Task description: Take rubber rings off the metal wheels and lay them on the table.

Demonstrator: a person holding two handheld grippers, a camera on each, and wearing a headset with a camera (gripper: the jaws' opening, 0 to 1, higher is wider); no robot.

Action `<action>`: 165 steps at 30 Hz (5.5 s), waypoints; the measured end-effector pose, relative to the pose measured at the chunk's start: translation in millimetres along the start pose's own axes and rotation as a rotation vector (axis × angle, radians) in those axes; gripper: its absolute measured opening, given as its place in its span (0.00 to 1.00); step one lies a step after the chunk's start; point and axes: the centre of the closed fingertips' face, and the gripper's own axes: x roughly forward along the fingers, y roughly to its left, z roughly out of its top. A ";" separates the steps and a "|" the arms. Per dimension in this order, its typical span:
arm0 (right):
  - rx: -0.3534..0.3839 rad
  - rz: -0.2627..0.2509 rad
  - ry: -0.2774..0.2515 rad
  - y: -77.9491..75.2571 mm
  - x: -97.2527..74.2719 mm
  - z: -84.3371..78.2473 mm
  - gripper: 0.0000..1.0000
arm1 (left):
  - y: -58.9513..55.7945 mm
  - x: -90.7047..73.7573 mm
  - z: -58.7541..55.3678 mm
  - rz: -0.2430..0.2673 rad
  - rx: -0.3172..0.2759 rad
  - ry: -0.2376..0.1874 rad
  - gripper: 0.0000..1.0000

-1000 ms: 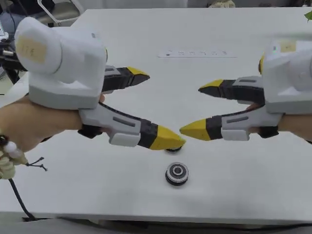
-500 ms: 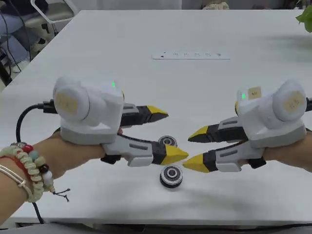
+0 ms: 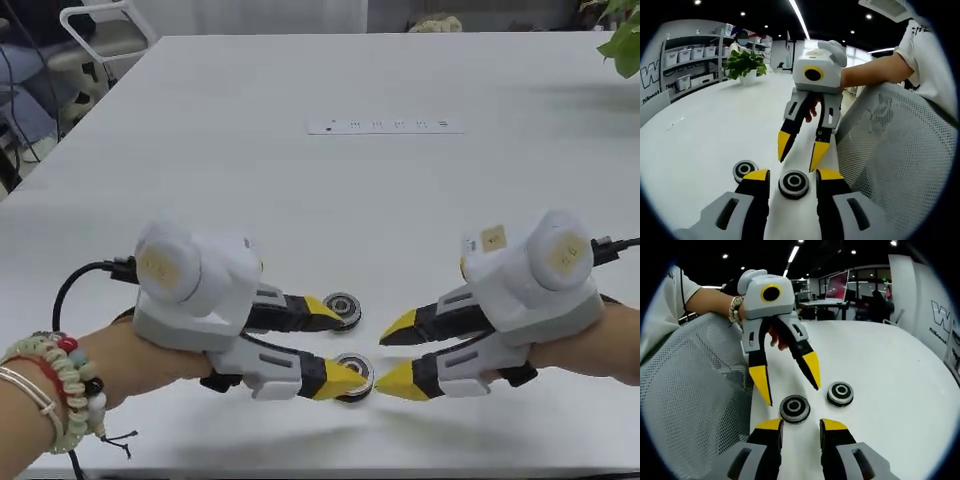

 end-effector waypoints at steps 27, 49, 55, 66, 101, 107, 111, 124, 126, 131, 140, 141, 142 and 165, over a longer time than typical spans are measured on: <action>-0.024 0.022 0.005 10.5 17.6 -1.4 0.27 | 1.6 5.4 -18.5 -0.016 0.107 -0.002 0.08; -0.013 0.002 -0.002 3.9 15.2 -0.5 0.21 | 2.2 7.6 -14.6 -0.003 0.079 -0.045 0.08; 0.001 0.010 0.005 3.6 11.5 -3.9 0.15 | 2.7 8.2 -14.1 0.004 0.078 -0.047 0.08; 0.003 0.004 0.019 2.2 9.5 -4.8 0.18 | 3.5 8.0 -14.2 0.008 0.071 -0.049 0.08; 0.001 0.020 0.036 3.9 7.7 -3.7 0.11 | 4.4 9.0 -14.6 0.012 0.056 -0.055 0.08; -0.011 0.006 0.048 1.2 7.8 -5.7 0.01 | 4.2 9.1 -14.5 0.014 0.054 -0.057 0.08; -0.010 0.000 0.054 0.4 8.3 -6.5 0.01 | 3.9 9.1 -14.4 0.014 0.054 -0.057 0.08; 0.292 0.022 -0.023 -1.7 9.5 -8.3 0.05 | 4.8 8.6 -14.1 0.018 0.050 -0.062 0.08; 0.288 0.031 -0.028 0.5 10.5 -7.1 0.04 | 5.4 8.6 -13.9 0.021 0.048 -0.063 0.08; 0.179 0.017 -0.008 0.6 18.1 -5.1 0.06 | 9.1 7.7 -13.5 0.038 0.039 -0.064 0.06; 0.208 0.045 -0.017 7.1 17.1 -2.6 0.06 | 9.2 7.3 -13.8 0.034 0.027 -0.064 0.07; 0.210 0.046 -0.014 7.3 17.0 -2.9 0.07 | 8.1 7.3 -13.8 0.027 0.028 -0.064 0.09; 0.209 0.042 -0.013 6.8 16.8 -2.6 0.07 | 7.1 7.2 -14.2 0.020 0.032 -0.064 0.10; 0.144 0.019 -0.028 4.0 17.1 3.0 0.11 | 10.4 -4.5 -22.4 0.001 0.061 0.041 0.08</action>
